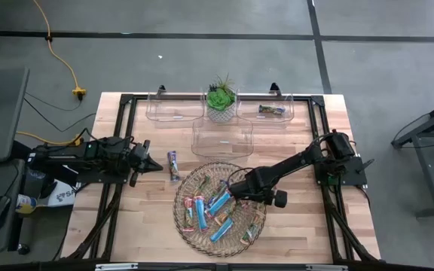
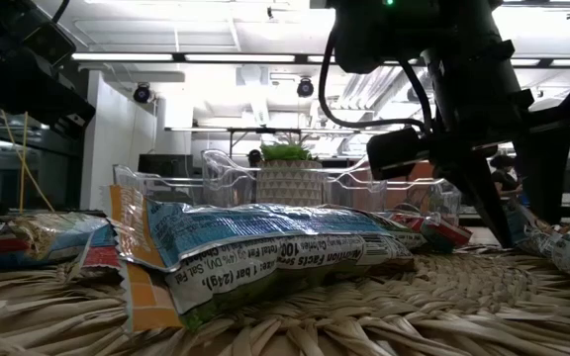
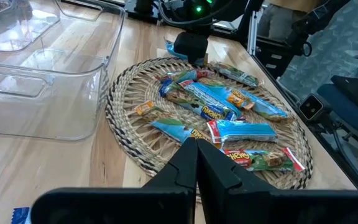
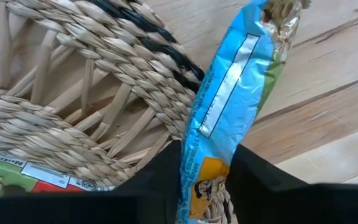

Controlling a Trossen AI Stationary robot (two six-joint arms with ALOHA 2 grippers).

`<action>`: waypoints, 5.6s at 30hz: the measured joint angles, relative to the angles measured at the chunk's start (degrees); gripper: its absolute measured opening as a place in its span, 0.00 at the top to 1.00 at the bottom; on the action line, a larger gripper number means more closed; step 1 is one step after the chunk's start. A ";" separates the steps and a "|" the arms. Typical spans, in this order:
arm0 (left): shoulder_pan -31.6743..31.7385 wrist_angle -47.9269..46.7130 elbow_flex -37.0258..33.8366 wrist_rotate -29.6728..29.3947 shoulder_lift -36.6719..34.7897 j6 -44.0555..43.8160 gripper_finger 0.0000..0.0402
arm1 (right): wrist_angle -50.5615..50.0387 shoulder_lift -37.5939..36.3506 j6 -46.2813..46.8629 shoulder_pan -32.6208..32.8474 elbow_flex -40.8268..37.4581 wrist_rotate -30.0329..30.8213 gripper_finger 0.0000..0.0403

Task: Pick and place Granola Bars by type
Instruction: Put the yellow granola bar into the top left transparent bin

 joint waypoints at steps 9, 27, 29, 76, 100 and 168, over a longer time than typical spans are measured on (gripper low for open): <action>0.00 0.00 -0.01 0.02 0.01 0.00 1.00 | 1.65 -0.02 -0.84 0.06 0.04 0.01 0.85; 0.00 0.00 0.01 0.07 0.01 0.00 1.00 | -3.53 -0.09 -3.51 0.09 6.35 3.57 0.90; 0.00 0.00 0.01 0.07 0.01 0.00 1.00 | -4.51 -0.09 -3.69 0.09 7.23 4.03 0.91; 0.00 0.00 0.01 0.02 0.00 0.00 1.00 | -14.71 -0.15 -49.94 -9.94 42.75 43.16 0.91; 0.00 0.01 0.01 0.07 0.01 0.00 1.00 | 37.23 2.17 -102.72 -34.22 42.75 21.69 0.93; 0.00 -0.01 -0.01 0.16 0.01 0.00 1.00 | 32.40 20.39 -145.92 -37.22 42.71 17.72 0.92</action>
